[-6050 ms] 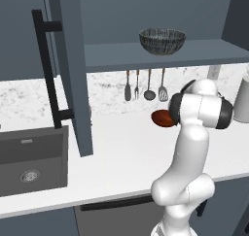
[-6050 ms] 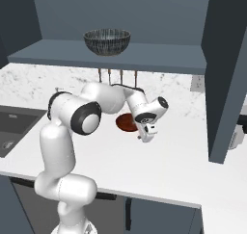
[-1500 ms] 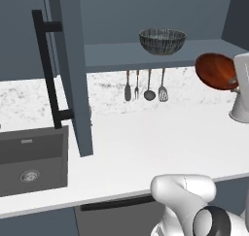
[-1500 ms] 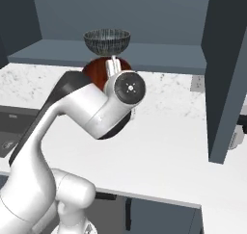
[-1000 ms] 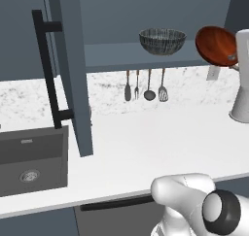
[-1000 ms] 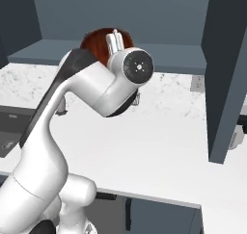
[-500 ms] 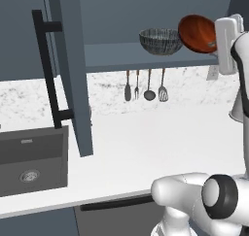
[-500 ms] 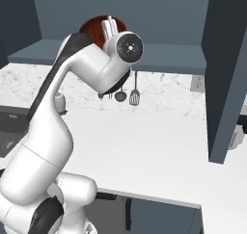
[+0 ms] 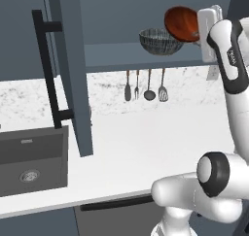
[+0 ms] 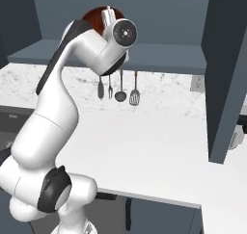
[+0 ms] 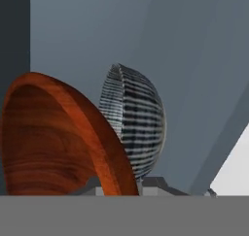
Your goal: Pick up the bowls on the counter and stack them on top of one another in the open cabinet. Place the smaller bowl on top of the larger bowl.
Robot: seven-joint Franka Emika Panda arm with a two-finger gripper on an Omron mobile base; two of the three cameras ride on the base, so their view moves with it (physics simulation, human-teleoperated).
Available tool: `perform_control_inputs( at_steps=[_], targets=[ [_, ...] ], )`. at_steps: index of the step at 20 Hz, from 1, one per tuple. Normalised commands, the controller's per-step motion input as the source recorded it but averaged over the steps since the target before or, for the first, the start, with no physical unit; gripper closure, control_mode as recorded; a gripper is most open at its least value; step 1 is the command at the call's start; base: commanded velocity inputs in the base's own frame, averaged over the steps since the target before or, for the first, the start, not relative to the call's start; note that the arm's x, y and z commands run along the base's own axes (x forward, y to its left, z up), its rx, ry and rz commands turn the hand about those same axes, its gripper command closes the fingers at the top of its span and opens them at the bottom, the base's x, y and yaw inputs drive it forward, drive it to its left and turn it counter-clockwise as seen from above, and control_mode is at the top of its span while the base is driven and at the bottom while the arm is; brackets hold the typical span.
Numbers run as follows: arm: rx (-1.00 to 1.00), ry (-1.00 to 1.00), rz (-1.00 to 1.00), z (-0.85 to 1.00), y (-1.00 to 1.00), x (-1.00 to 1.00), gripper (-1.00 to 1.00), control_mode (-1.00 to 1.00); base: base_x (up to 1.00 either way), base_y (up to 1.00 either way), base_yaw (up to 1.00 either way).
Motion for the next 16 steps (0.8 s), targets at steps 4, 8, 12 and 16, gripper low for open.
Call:
perform_control_inputs(
  at_steps=[4, 8, 12, 16],
  targets=[
    [0.00, 0.00, 0.00, 0.14, 0.05, 0.65, 1.00, -1.00, 0.00, 0.00, 0.00],
    [-0.02, 0.00, 0.00, 0.01, 0.19, 0.62, 1.00, -1.00, 0.00, 0.00, 0.00],
    [-0.05, 0.00, 0.00, 0.00, 0.32, 0.68, 1.00, -1.00, 0.00, 0.00, 0.00],
    [-0.01, 0.00, 0.00, -0.01, 0.04, 0.62, 1.00, -1.00, 0.00, 0.00, 0.00]
  ],
)
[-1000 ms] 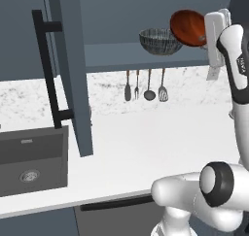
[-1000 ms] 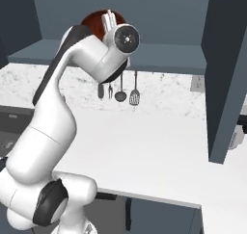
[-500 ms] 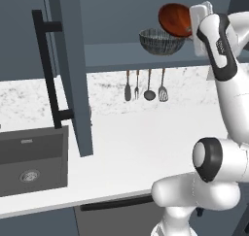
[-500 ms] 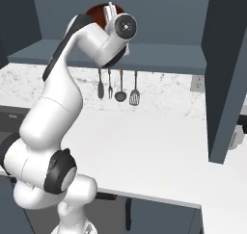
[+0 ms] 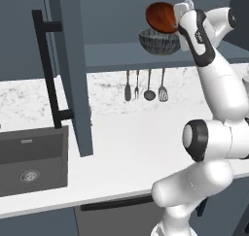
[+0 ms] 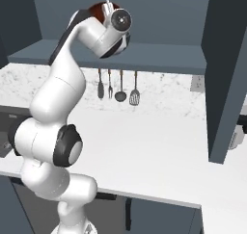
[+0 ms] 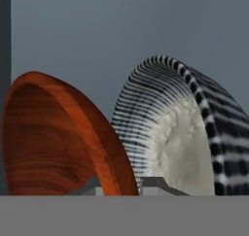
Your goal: Pick up the bowls on the counter and stack them on top of one another in the open cabinet. Place the smaller bowl on top of the larger bowl.
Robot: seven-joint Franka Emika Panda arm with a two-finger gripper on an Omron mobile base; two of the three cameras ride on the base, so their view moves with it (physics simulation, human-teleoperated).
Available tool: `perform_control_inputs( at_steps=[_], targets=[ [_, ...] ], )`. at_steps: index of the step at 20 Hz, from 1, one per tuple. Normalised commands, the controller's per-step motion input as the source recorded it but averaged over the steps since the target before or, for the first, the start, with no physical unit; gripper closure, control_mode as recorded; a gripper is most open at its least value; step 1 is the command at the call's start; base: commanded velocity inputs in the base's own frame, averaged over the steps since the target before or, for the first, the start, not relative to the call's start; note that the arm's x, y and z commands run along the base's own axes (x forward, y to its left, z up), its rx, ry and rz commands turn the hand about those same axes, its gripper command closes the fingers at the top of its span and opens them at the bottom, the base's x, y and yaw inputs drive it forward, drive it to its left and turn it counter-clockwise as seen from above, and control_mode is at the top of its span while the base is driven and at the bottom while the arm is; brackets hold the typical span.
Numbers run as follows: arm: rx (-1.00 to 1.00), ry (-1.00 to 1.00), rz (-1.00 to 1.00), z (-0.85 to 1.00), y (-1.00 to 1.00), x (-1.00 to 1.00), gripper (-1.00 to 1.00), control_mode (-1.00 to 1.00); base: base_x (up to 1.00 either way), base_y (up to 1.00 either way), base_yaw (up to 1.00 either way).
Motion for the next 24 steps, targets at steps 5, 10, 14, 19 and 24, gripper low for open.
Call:
perform_control_inputs(
  at_steps=[5, 10, 14, 19, 24],
  targets=[
    [0.00, 0.00, 0.00, -0.23, 0.01, 0.51, 1.00, -1.00, 0.00, 0.00, 0.00],
    [0.00, 0.01, 0.00, -0.38, 0.04, 0.25, 1.00, -1.00, 0.00, 0.00, 0.00],
    [0.00, 0.00, 0.03, -0.59, 0.00, -0.19, 1.00, -1.00, 0.00, 0.00, 0.00],
    [0.00, 0.00, 0.00, -0.43, 0.00, -0.09, 1.00, -1.00, 0.00, 0.00, 0.00],
    [0.00, 0.05, 0.00, -0.28, 0.01, 0.16, -1.00, -1.00, 0.00, 0.00, 0.00]
  ],
)
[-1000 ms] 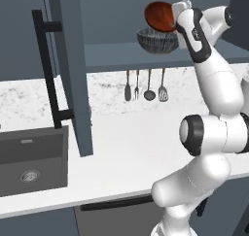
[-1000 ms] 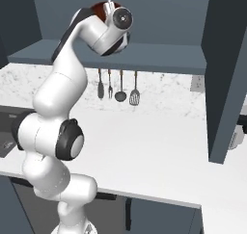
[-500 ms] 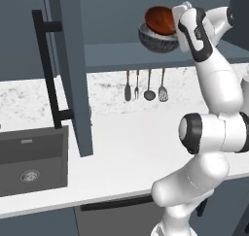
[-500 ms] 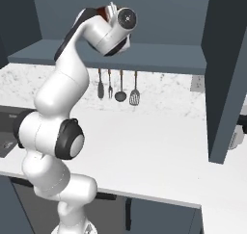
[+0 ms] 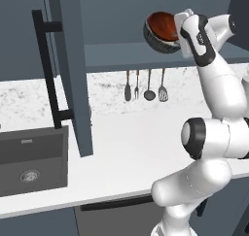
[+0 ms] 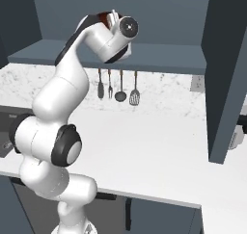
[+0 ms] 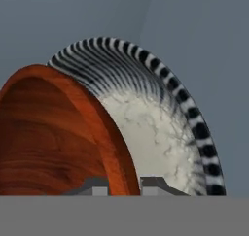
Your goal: Pick up the bowls on the counter and stack them on top of one another in the open cabinet. Place the smaller bowl on top of the larger bowl.
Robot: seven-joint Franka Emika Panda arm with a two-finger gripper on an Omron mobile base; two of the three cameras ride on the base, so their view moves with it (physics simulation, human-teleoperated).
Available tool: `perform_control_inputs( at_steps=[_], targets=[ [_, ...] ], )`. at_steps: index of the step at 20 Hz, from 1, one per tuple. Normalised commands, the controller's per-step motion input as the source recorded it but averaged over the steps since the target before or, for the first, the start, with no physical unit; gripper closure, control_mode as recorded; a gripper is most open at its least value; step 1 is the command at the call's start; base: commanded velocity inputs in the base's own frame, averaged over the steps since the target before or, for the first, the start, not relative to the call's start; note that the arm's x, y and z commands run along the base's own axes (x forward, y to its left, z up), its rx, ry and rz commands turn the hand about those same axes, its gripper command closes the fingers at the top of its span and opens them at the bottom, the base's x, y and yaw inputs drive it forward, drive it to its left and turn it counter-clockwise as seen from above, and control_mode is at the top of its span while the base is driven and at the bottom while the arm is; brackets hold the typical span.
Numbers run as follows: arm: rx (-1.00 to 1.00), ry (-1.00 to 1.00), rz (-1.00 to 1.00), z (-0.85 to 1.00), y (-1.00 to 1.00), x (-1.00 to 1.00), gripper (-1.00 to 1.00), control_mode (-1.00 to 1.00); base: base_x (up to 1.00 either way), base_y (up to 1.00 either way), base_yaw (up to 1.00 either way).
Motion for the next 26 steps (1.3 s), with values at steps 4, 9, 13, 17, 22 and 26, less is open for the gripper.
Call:
perform_control_inputs(
  at_steps=[4, 9, 13, 17, 22, 26],
  targets=[
    [0.00, 0.06, 0.00, -0.11, 0.00, 0.24, -1.00, -1.00, 0.00, 0.00, 0.00],
    [0.00, 0.00, 0.00, 0.00, 0.00, 0.15, -1.00, -1.00, 0.00, 0.00, 0.00],
    [0.00, -0.03, 0.00, 0.11, 0.00, 0.02, -1.00, -1.00, 0.00, 0.00, 0.00],
    [-0.02, -0.03, 0.00, 0.30, 0.06, 0.01, -1.00, -1.00, 0.00, 0.00, 0.00],
    [-0.07, -0.02, 0.00, 0.40, 0.11, 0.01, -1.00, -1.00, 0.00, 0.00, 0.00],
    [-0.09, -0.14, 0.00, 0.38, 0.18, 0.01, -1.00, -1.00, 0.00, 0.00, 0.00]
  ],
)
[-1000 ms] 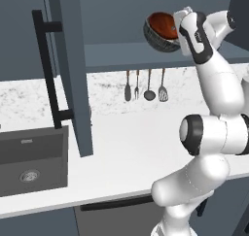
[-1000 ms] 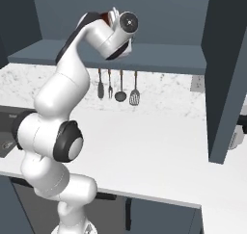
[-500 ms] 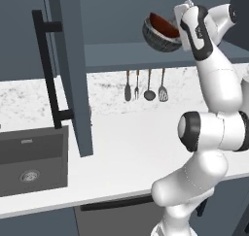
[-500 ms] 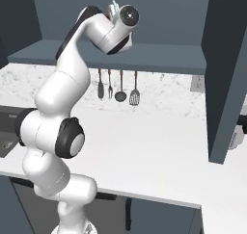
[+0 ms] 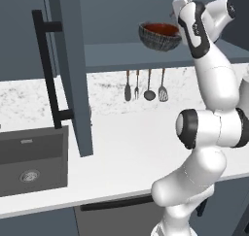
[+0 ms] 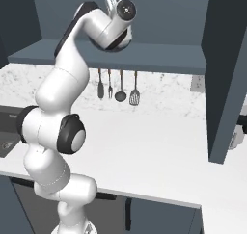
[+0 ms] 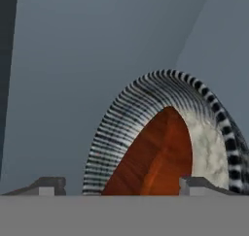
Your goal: Pick up the bowls on the counter and stack them on top of one another in the open cabinet. Place the smaller bowl on top of the larger bowl.
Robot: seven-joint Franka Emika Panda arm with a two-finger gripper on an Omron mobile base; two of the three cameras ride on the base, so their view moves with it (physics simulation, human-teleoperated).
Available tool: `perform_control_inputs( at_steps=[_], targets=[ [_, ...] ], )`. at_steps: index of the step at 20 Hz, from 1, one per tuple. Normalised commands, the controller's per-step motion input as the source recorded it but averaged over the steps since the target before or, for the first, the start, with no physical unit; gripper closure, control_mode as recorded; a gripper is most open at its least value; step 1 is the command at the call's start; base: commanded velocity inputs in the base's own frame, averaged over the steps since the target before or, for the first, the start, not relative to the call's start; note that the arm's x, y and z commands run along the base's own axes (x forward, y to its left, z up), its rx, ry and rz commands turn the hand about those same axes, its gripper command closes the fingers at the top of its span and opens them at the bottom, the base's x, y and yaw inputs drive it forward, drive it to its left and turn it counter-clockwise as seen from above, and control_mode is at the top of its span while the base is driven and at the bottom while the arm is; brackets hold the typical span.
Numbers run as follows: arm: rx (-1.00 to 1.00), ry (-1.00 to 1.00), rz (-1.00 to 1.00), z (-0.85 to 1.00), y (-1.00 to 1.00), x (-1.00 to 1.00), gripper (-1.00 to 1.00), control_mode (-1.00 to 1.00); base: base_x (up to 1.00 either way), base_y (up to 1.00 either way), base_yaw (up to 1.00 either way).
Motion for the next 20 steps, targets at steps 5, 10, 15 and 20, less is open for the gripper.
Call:
perform_control_inputs(
  at_steps=[5, 10, 15, 20],
  targets=[
    [-0.02, -0.51, 0.00, 0.04, 0.11, -0.09, -1.00, -1.00, 0.00, 0.00, 0.00],
    [0.00, -0.40, 0.00, 0.25, 0.10, -0.04, -1.00, -1.00, 0.00, 0.00, 0.00],
    [0.00, -0.07, 0.00, 0.39, 0.00, -0.44, -1.00, -1.00, 0.00, 0.00, 0.00],
    [0.00, 0.01, 0.00, 0.29, 0.00, -0.98, -1.00, -1.00, 0.00, 0.00, 0.00]
  ],
)
